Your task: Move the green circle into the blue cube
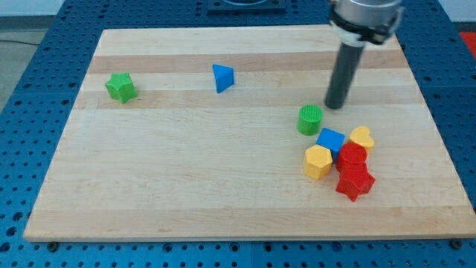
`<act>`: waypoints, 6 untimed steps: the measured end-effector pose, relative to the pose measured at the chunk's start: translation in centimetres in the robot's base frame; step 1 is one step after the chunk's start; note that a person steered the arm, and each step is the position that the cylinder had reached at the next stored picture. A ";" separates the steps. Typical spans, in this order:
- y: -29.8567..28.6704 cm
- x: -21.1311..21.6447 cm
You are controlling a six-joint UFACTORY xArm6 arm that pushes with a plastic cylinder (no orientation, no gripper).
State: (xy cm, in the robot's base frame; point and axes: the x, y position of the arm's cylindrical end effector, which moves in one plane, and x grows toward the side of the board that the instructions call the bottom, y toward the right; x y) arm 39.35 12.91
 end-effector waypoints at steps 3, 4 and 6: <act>-7.3 4.0; -7.3 3.2; -1.6 3.9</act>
